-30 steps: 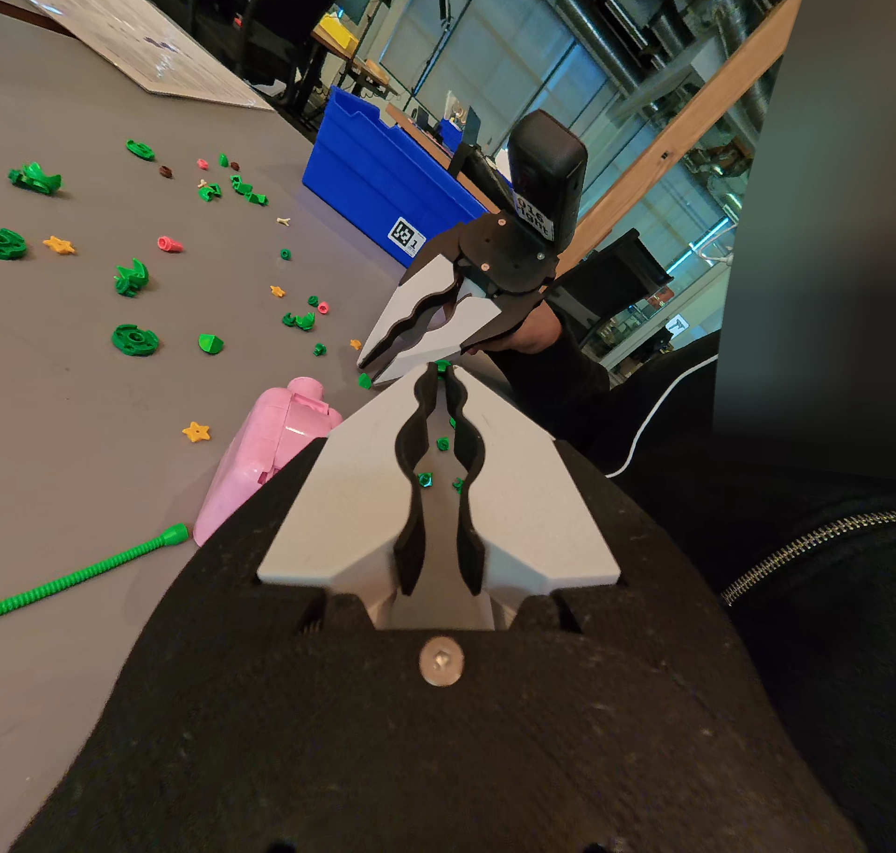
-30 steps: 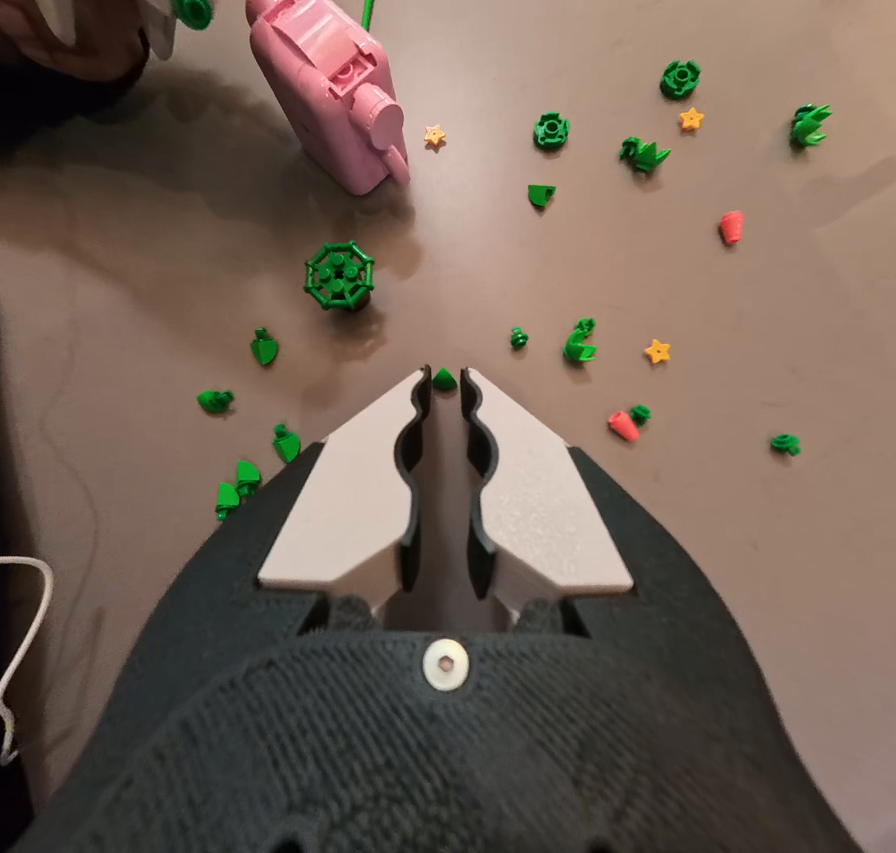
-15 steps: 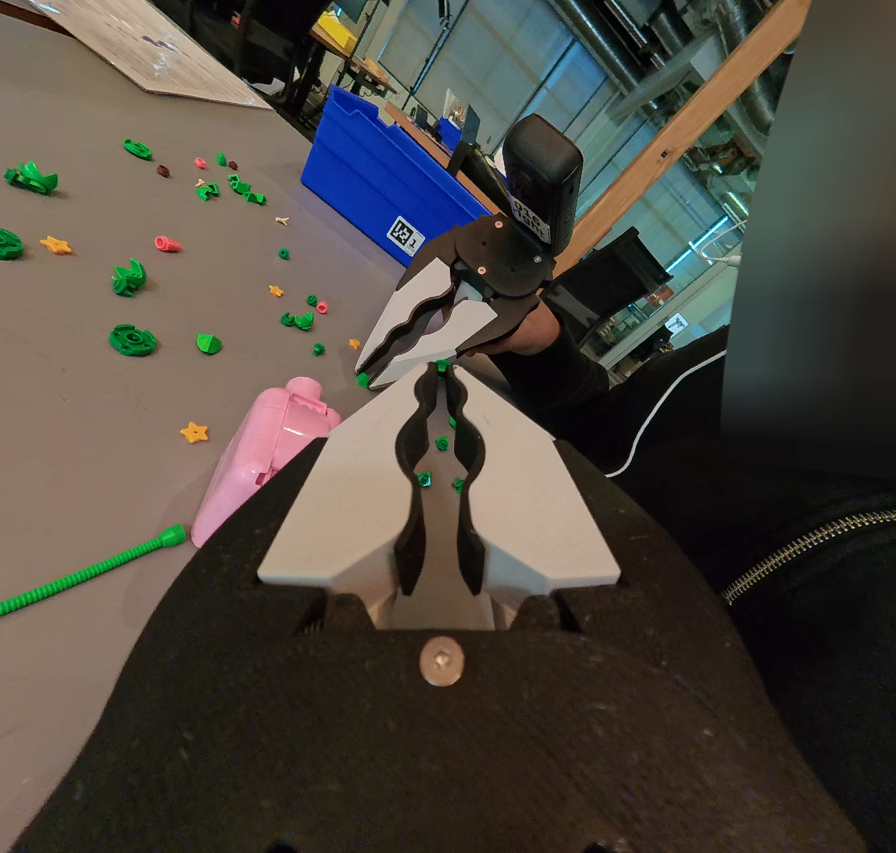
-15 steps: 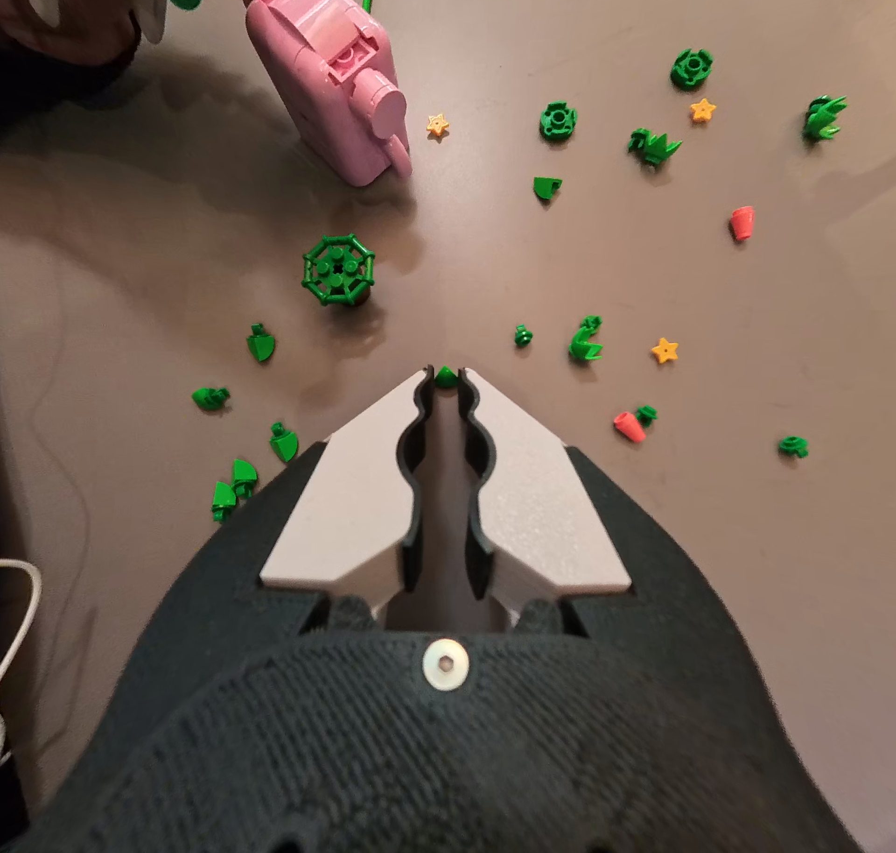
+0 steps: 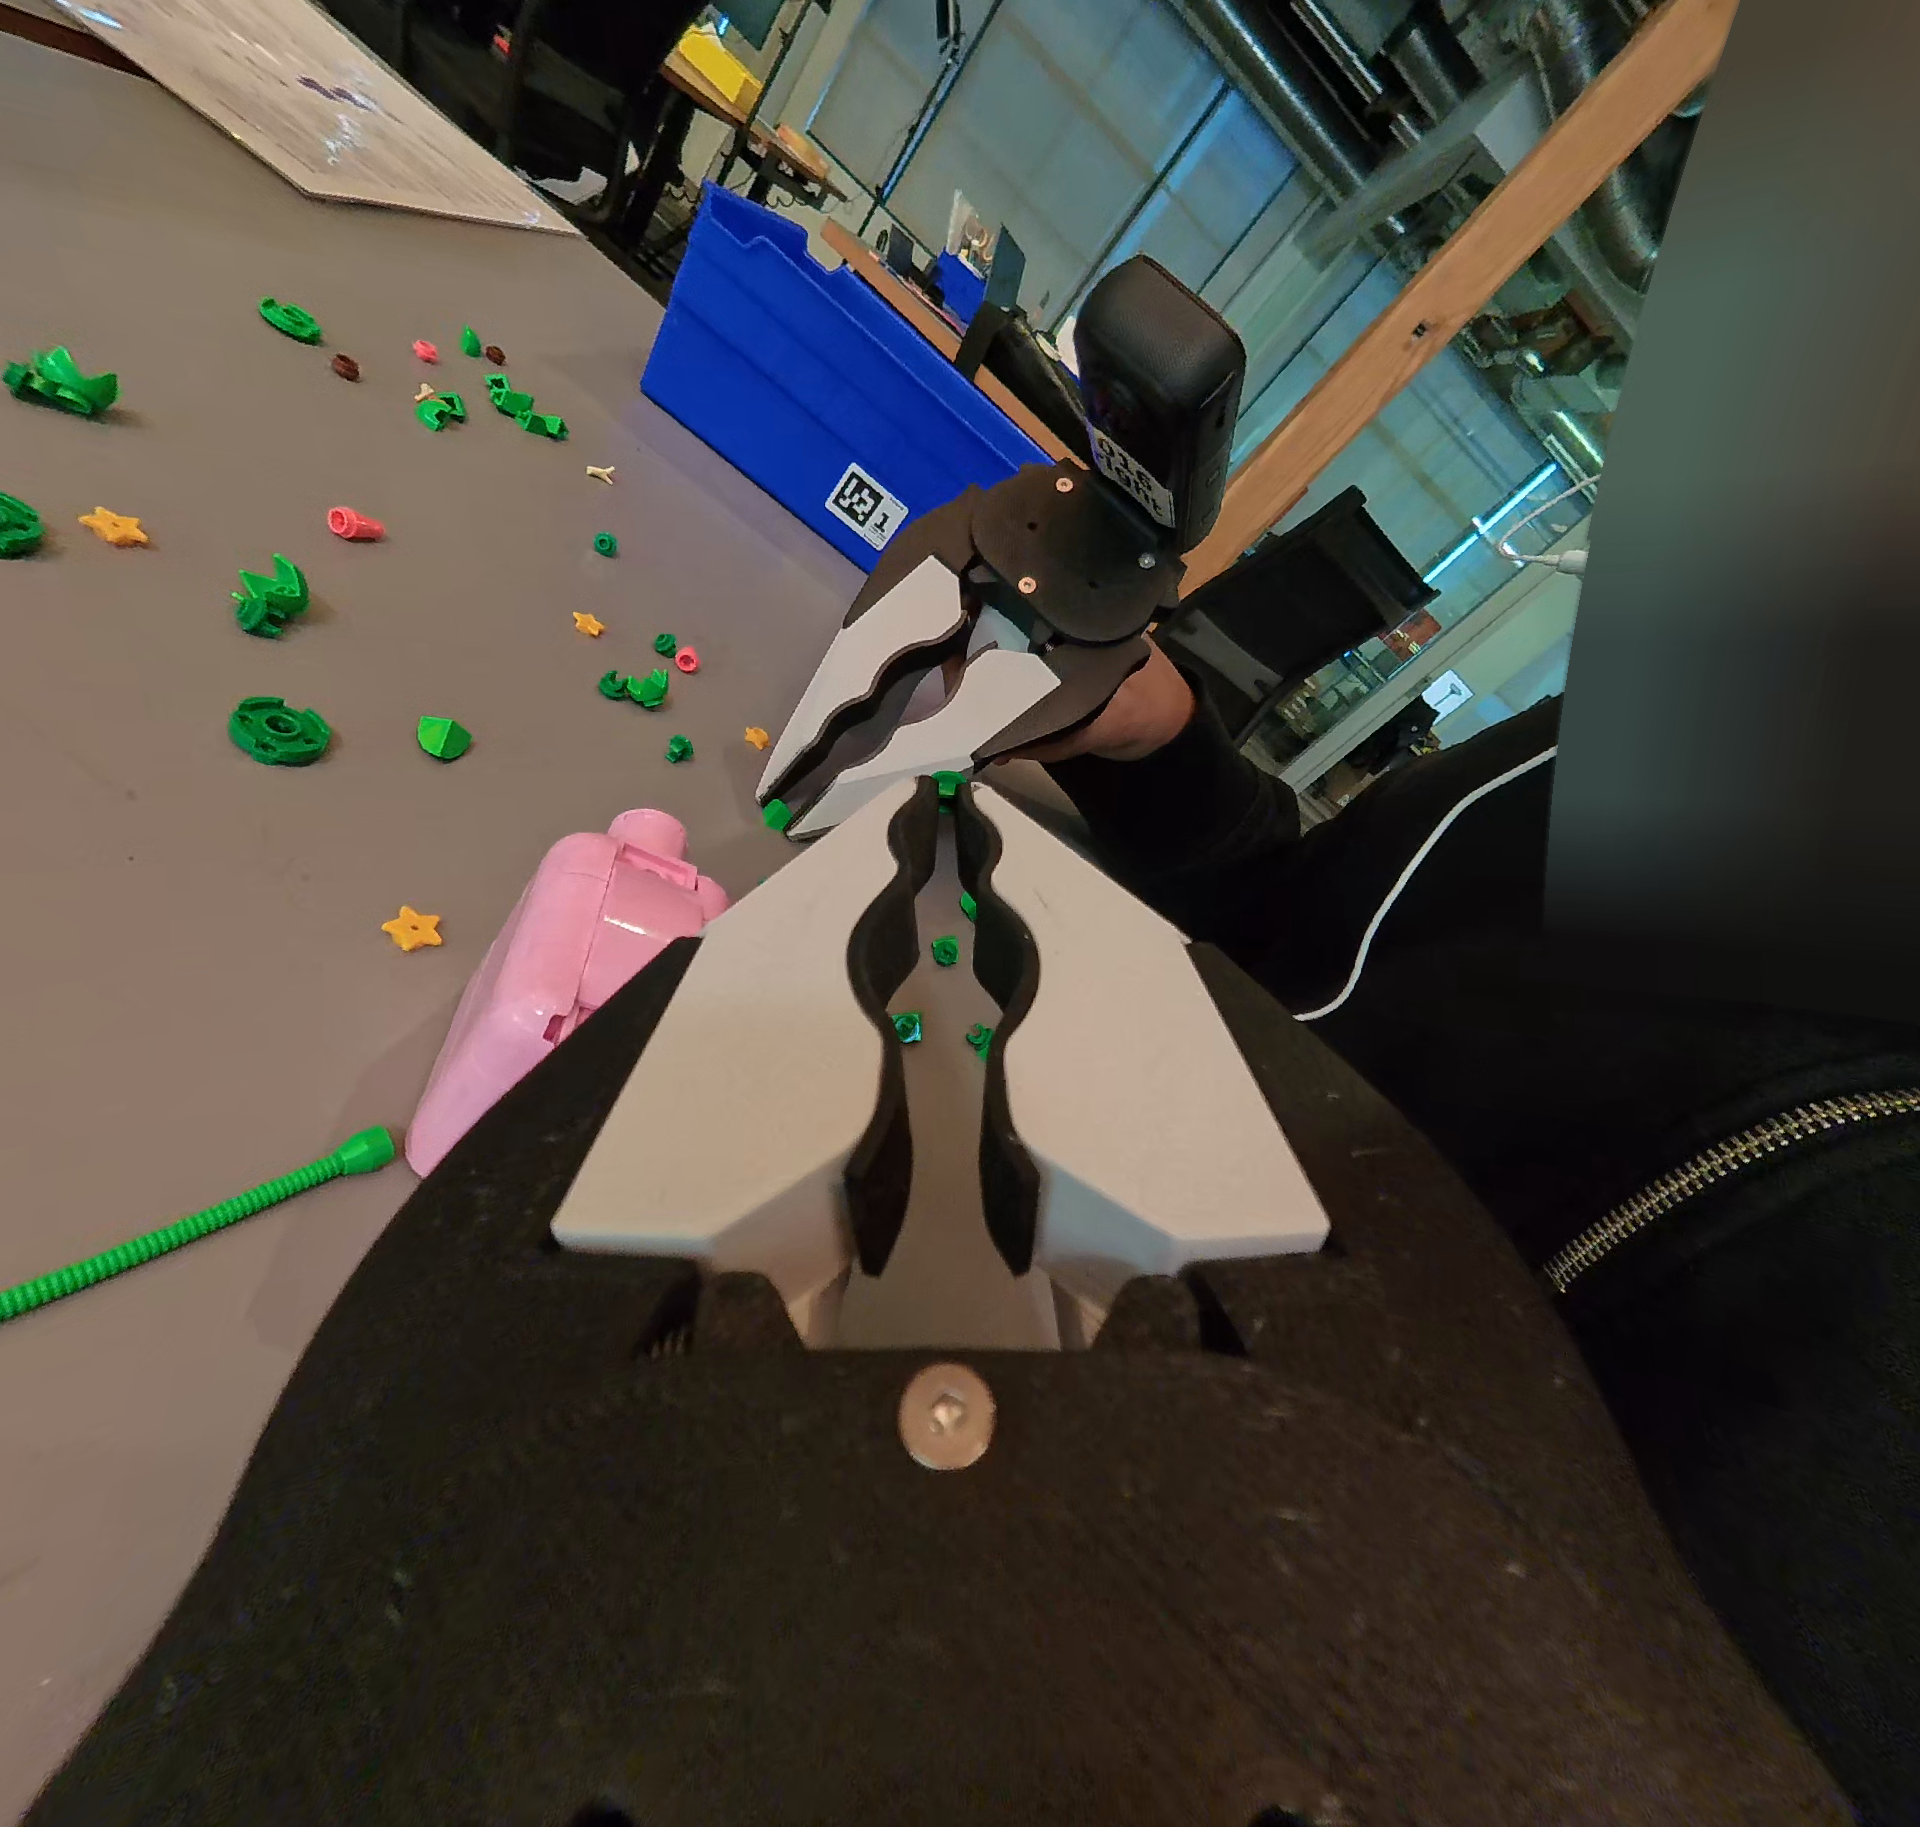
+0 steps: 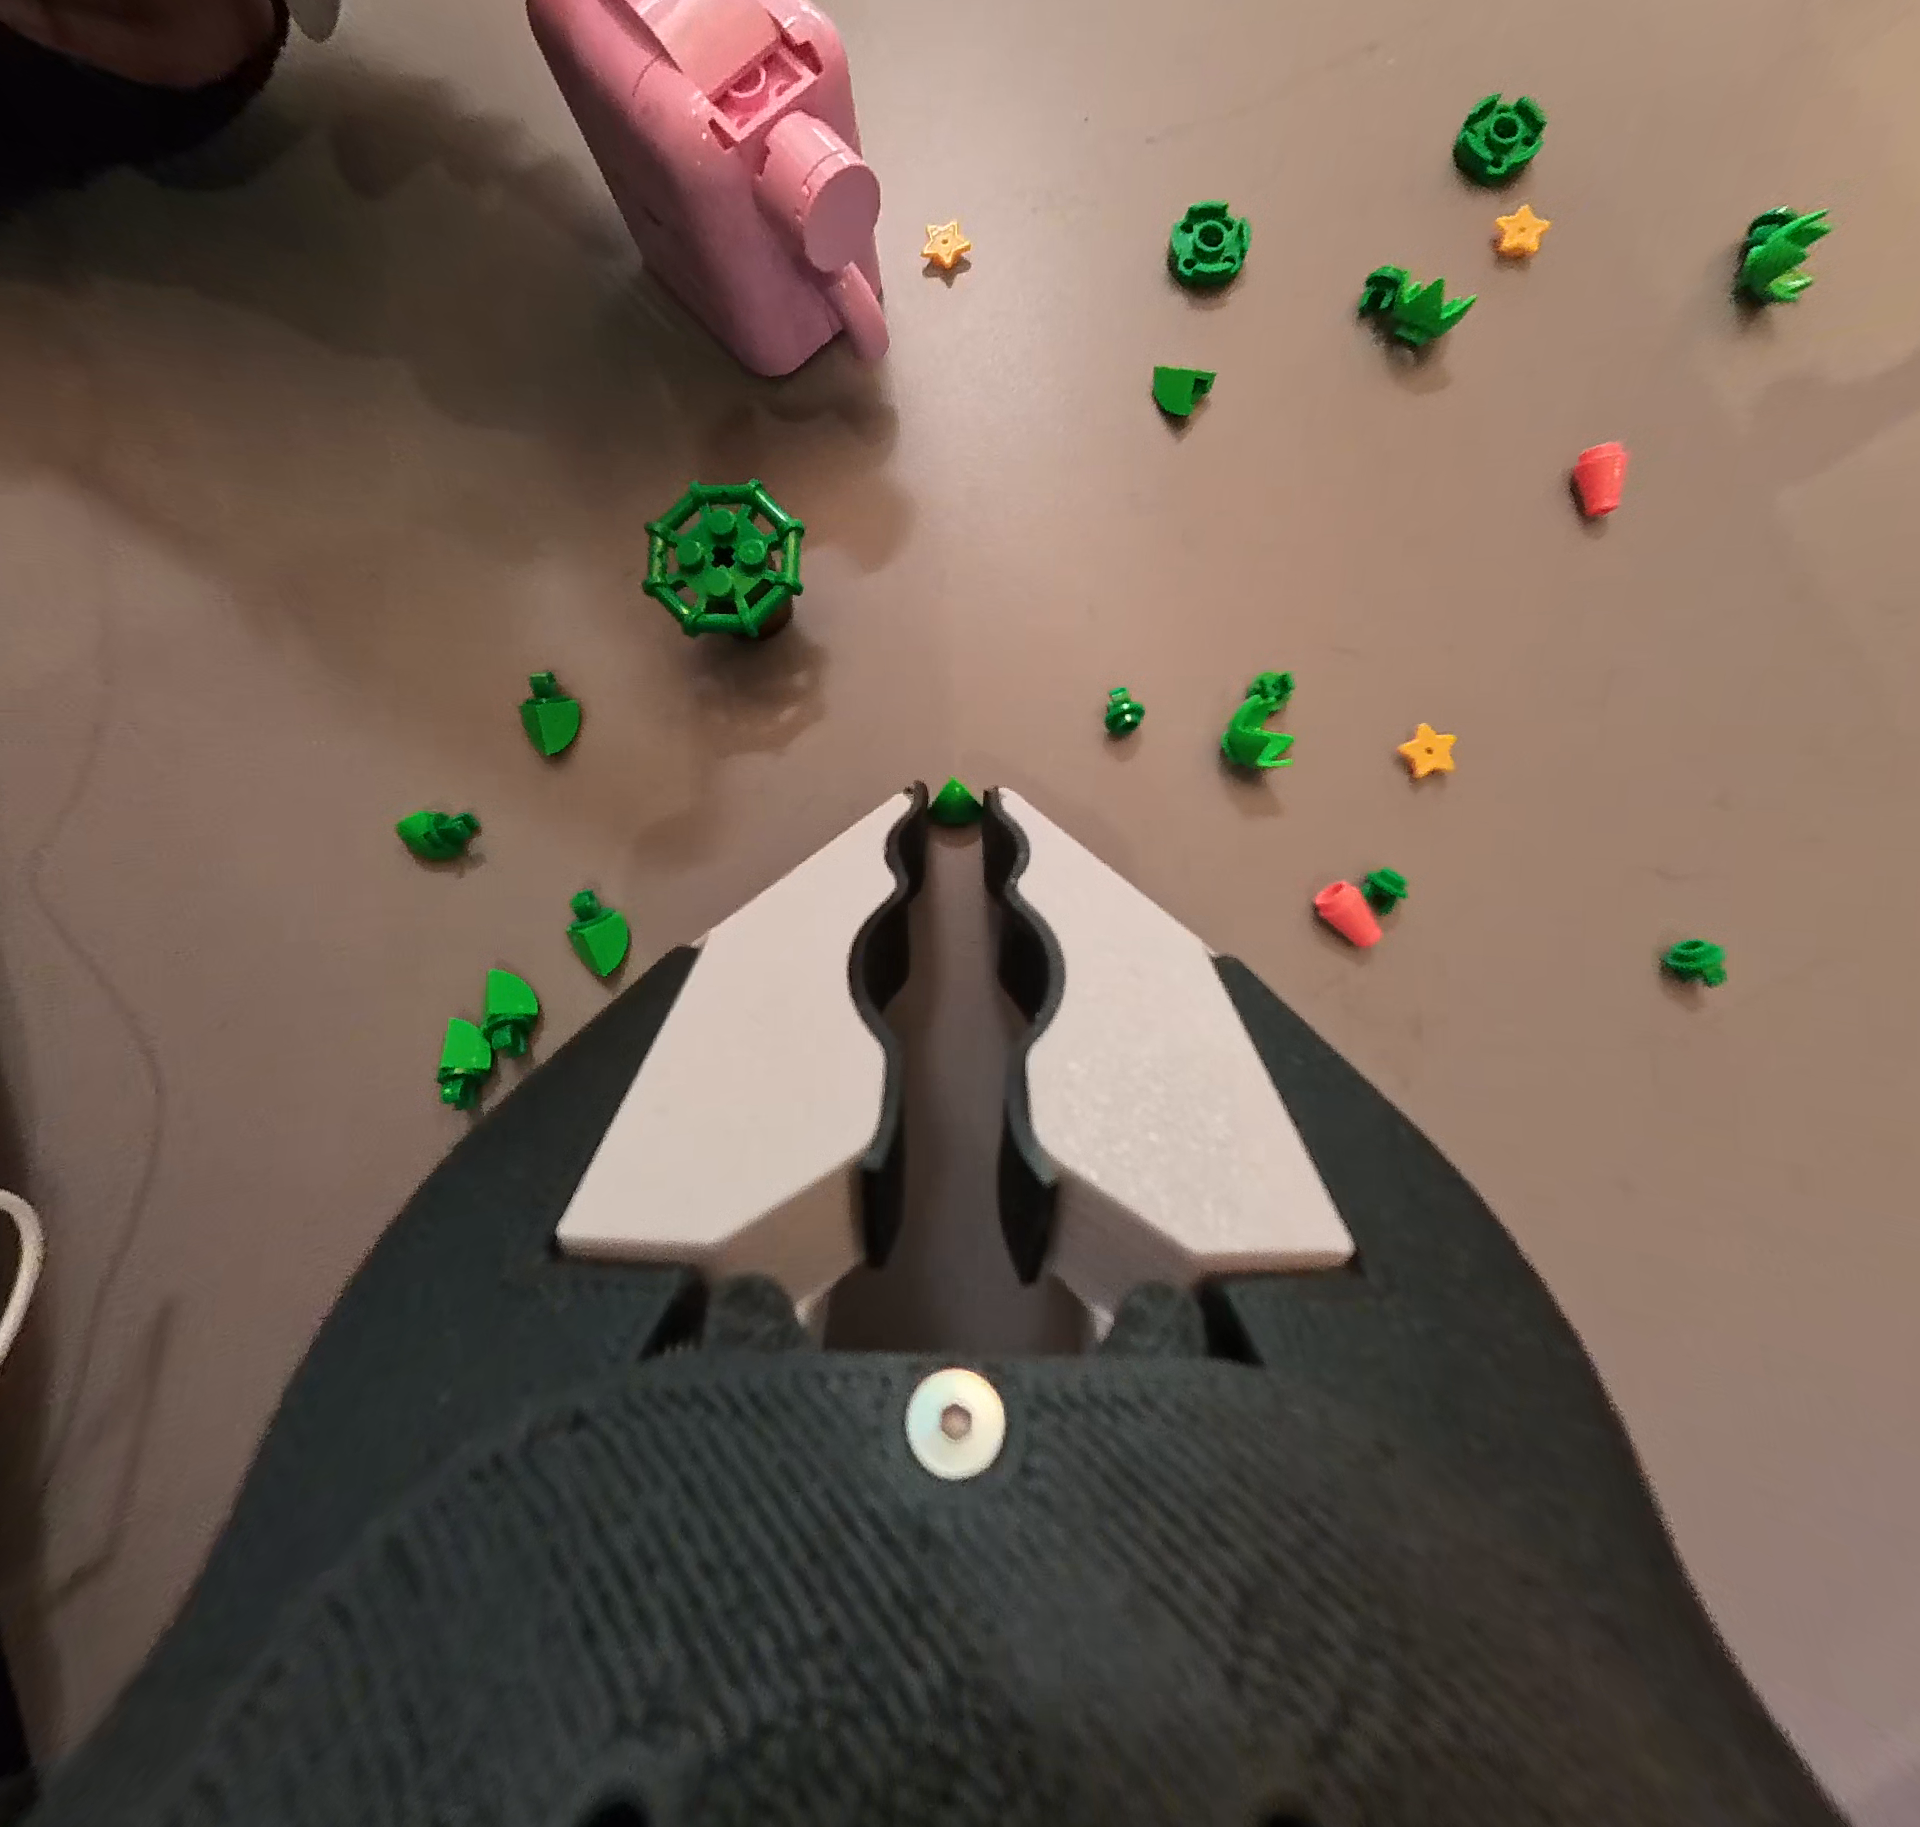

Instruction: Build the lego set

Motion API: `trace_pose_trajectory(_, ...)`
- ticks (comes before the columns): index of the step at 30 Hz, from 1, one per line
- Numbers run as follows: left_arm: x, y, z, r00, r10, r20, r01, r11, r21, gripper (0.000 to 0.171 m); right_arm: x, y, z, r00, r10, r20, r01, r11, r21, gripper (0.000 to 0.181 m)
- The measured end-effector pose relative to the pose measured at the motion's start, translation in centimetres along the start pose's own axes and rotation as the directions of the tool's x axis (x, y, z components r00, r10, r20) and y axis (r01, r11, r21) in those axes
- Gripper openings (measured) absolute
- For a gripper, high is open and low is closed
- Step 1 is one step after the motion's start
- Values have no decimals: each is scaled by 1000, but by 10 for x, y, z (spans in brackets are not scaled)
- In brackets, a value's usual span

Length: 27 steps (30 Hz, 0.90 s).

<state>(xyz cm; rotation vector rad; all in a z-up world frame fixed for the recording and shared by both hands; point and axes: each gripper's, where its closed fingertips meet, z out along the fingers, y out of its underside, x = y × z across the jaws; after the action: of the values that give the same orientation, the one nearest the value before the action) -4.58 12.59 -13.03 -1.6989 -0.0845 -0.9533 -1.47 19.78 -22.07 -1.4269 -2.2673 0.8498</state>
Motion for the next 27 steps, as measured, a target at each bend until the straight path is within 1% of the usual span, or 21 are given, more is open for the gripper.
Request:
trace_pose_trajectory(3, 0, 0, 0, 1000, -1, -1, 1, 1000, 0, 0, 2, -2, -2, 1000, -20, -23, 20, 1000, 8, 8)
trace_pose_trajectory(6, 0, -1, 0, 1000, -2, -4, 2, 1000, 3, 0, 2, -17, -10, 1000, -8, -17, 10, 995, 100, 8)
trace_pose_trajectory(8, 2, -2, -1, 1000, -6, -11, 6, 1000, 12, 0, -1, -35, -22, 1000, 21, 22, -25, 974, 224, 8)
trace_pose_trajectory(9, 3, -3, -1, 1000, -7, -17, 8, 1000, 19, 0, -3, -46, -29, 998, 37, 53, -52, 951, 304, 8)
trace_pose_trajectory(10, 4, -5, -2, 1000, -7, -25, 7, 1000, 29, 0, -6, -59, -38, 994, 54, 95, -87, 917, 388, 7)
trace_pose_trajectory(12, 11, -10, -3, 999, 12, -51, -9, 998, 59, 0, -14, -83, -57, 972, 84, 219, -192, 819, 540, 7)
trace_pose_trajectory(13, 16, -13, -4, 998, 32, -61, -27, 997, 75, 0, -17, -93, -65, 949, 96, 299, -263, 763, 591, 7)
trace_pose_trajectory(15, 25, -19, -5, 994, 90, -64, -83, 990, 110, 0, -24, -110, -77, 871, 105, 479, -426, 645, 634, 7)
trace_pose_trajectory(16, 29, -23, -7, 990, 123, -62, -114, 985, 130, 0, -27, -118, -82, 815, 100, 570, -512, 583, 631, 7)
trace_pose_trajectory(18, 38, -30, -11, 982, 181, -51, -170, 969, 181, 0, -34, -131, -88, 681, 74, 729, -666, 477, 573, 6)
trace_pose_trajectory(19, 41, -34, -14, 978, 206, -39, -193, 959, 209, 0, -39, -136, -88, 619, 56, 784, -719, 443, 536, 7)
trace_pose_trajectory(20, 43, -37, -17, 974, 224, -30, -211, 948, 237, 0, -44, -141, -87, 574, 39, 818, -751, 425, 506, 7)
trace_pose_trajectory(21, 47, -41, -22, 970, 242, -26, -226, 937, 267, 0, -50, -145, -85, 553, 24, 833, -761, 421, 493, 7)
trace_pose_trajectory(22, 50, -45, -26, 966, 259, -20, -241, 924, 298, 0, -58, -149, -84, 551, 6, 835, -755, 429, 495, 7)
trace_pose_trajectory(23, 53, -48, -30, 962, 274, -14, -255, 912, 322, 0, -65, -153, -83, 567, -14, 824, -737, 439, 514, 7)
trace_pose_trajectory(25, 58, -50, -35, 955, 297, -12, -274, 895, 352, 0, -77, -161, -84, 623, -54, 780, -683, 448, 577, 7)
trace_pose_trajectory(27, 64, -51, -37, 950, 312, -29, -279, 884, 375, 0, -83, -168, -89, 672, -92, 734, -639, 429, 639, 7)
